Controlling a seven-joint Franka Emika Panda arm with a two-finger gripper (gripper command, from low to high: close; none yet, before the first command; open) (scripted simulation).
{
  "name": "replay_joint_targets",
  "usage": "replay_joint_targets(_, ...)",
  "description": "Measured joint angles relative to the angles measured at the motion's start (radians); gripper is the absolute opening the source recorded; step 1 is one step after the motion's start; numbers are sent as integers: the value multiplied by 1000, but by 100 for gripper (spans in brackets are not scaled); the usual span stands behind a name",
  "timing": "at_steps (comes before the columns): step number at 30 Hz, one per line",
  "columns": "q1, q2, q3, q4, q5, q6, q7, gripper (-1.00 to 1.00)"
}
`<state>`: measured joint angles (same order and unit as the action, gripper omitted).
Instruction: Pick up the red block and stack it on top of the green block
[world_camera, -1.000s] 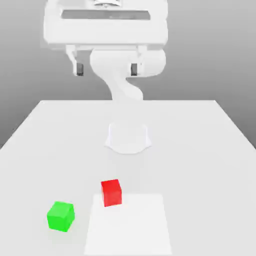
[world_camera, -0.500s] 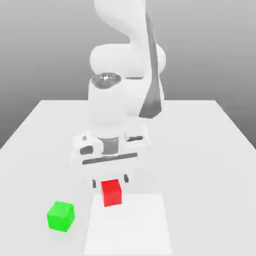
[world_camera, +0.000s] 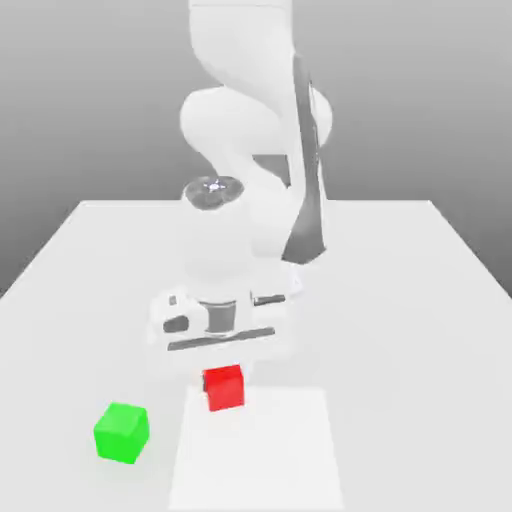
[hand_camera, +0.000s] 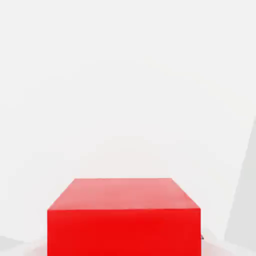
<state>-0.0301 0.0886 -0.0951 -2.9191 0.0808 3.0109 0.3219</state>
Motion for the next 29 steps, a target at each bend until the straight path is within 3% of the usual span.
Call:
replay_joint_targets(8, -27, -193, -4, -32, -113, -163, 83, -100)
replay_joint_targets(17, -172, -97, -107, 255, -85, -359, 91, -100)
replay_joint_targets(25, -213, 79, -60, 303, -4, -228, 36, -100)
replay_joint_targets(26, -218, 103, -54, 303, 7, -206, 28, 100)
replay_joint_targets(29, -218, 103, -54, 303, 7, -206, 28, 100)
